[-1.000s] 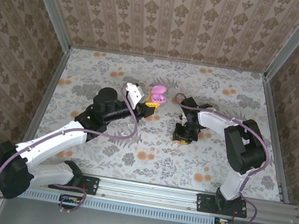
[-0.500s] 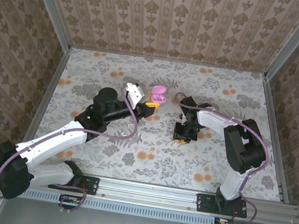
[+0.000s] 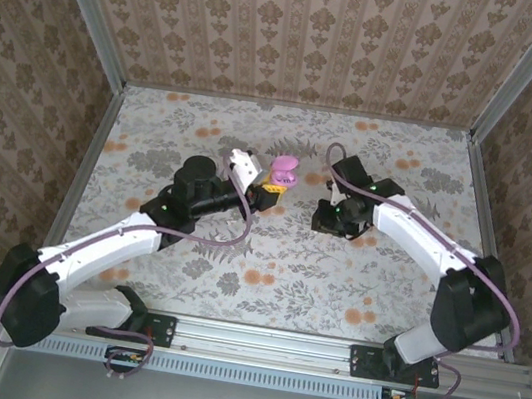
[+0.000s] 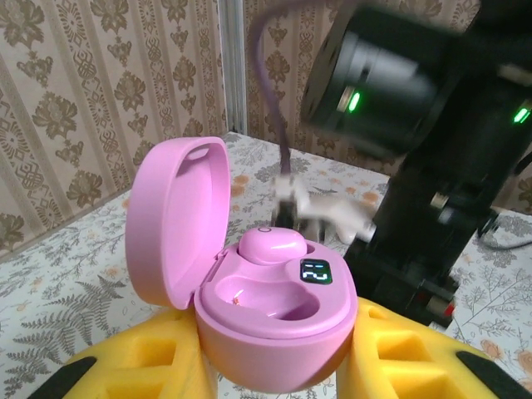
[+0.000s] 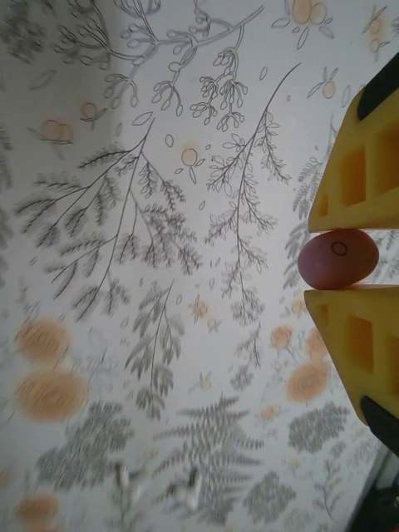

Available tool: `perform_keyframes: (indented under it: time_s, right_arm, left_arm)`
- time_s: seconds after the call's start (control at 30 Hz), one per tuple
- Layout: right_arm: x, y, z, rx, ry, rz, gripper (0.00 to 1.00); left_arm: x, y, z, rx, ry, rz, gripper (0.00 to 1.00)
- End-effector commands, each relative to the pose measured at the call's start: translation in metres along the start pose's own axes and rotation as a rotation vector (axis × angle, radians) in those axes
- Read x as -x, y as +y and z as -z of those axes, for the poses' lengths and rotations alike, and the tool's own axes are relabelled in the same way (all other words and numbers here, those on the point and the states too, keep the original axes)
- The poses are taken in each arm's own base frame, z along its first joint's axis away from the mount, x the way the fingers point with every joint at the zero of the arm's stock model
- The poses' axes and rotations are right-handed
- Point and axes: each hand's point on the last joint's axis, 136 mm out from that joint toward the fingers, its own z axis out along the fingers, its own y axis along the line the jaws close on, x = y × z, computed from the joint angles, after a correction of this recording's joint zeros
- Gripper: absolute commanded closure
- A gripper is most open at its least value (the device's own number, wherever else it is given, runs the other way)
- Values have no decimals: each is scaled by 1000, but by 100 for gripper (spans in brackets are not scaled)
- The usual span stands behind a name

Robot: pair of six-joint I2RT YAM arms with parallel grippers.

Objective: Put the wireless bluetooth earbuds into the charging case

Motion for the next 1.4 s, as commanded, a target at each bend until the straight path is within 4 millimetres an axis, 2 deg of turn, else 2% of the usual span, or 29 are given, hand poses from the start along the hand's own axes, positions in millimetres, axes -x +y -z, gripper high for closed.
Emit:
perform_keyframes:
  time_s: [0.0,0.07,0.13,0.17,0.27,0.37,0.47,0.57,0.6,0.87,1.17,1.37]
  right_arm:
    - [7,3,46,-21,-75,6,78]
    - [12,10,68,-4,-114,18,78]
    - [15,17,82,6,-128,27,78]
    - [17,24,101,32,-170,40,78]
    - [23,40,126,76,-219,61,78]
    - [28,58,147,121,-264,84,78]
    - [34,77,157,162,-296,113,78]
    - [37,93,160,191,-311,137,78]
    - [40,97,152,186,-294,140,78]
    - [48,123,139,209,-284,177,78]
    - [50,136,128,220,-275,186,78]
    - [51,133,118,174,-258,191,78]
  left_arm:
    - [13,1,-3,4,-28,-33,66]
    - [10,2,-5,2,-23,-34,66]
    - [9,2,-7,1,-21,-33,66]
    - [8,2,-8,-1,-20,-33,66]
    - [5,2,-10,-3,-16,-33,66]
    - [3,2,-12,-7,-11,-33,66]
    - [3,2,-14,-13,-9,-37,66]
    - [4,0,-15,-20,-9,-37,66]
    - [4,1,-15,-20,-10,-38,66]
    - [6,-1,-14,-21,-15,-45,66]
    - [8,-4,-14,-32,-21,-48,66]
    - [10,-4,-14,-33,-25,-48,66]
